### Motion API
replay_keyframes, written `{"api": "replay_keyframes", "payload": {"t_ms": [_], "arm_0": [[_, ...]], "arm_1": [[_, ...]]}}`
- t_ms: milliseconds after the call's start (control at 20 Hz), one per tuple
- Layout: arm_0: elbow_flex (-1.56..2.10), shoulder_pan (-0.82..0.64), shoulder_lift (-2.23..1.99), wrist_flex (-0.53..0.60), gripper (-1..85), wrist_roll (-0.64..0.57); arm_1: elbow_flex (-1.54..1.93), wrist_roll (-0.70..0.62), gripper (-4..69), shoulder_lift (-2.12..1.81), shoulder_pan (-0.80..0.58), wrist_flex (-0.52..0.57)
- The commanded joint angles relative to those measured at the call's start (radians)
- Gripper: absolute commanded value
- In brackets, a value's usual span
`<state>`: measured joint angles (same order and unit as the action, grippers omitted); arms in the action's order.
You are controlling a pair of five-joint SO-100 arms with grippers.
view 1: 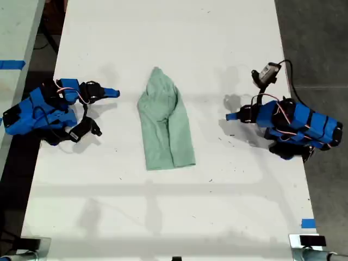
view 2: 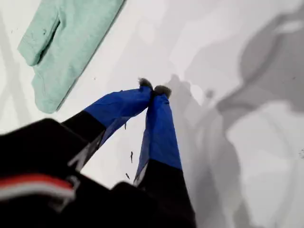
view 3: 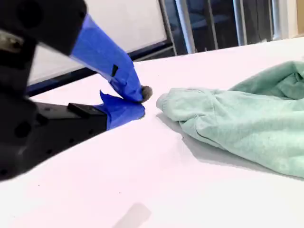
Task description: Fold t shirt
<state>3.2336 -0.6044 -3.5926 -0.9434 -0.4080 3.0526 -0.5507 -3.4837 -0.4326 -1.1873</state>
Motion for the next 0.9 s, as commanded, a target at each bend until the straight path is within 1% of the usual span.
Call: {"api": "replay_keyframes", "payload": {"t_ms": [0, 250, 400, 450, 500, 550, 600, 700, 800, 850], "arm_0": [[0.014, 0.008, -0.006, -0.002, -0.3, 0.006], [0.014, 0.005, -0.006, 0.0, -0.3, 0.006], [0.0, -0.006, -0.005, 0.02, -0.3, 0.005], [-0.015, 0.002, 0.018, 0.044, -0.3, 0.008], [-0.072, 0.002, 0.129, 0.067, -0.3, 0.034], [-0.178, 0.018, 0.351, 0.112, -0.3, 0.064], [-0.345, 0.084, 0.618, 0.138, -0.3, 0.112], [-0.71, 0.273, 1.055, 0.095, -0.3, 0.227], [-0.98, 0.437, 1.342, 0.032, -0.3, 0.351], [-1.089, 0.515, 1.465, 0.003, -0.3, 0.426]], "arm_1": [[0.061, 0.009, 2.0, -0.018, -0.002, 0.0], [0.061, 0.012, 2.0, -0.018, 0.002, 0.0], [0.028, -0.035, 2.0, 0.003, 0.017, 0.052], [-0.061, -0.021, 2.0, 0.11, 0.031, 0.028], [-0.189, -0.008, 2.0, 0.285, 0.054, 0.021], [-0.333, 0.002, 2.0, 0.495, 0.08, 0.035], [-0.492, 0.014, 2.1, 0.699, 0.114, 0.038], [-0.764, 0.06, 2.1, 0.992, 0.218, 0.037], [-0.919, 0.075, 2.1, 1.19, 0.334, 0.117], [-0.999, 0.084, 2.1, 1.296, 0.388, 0.133]]}}
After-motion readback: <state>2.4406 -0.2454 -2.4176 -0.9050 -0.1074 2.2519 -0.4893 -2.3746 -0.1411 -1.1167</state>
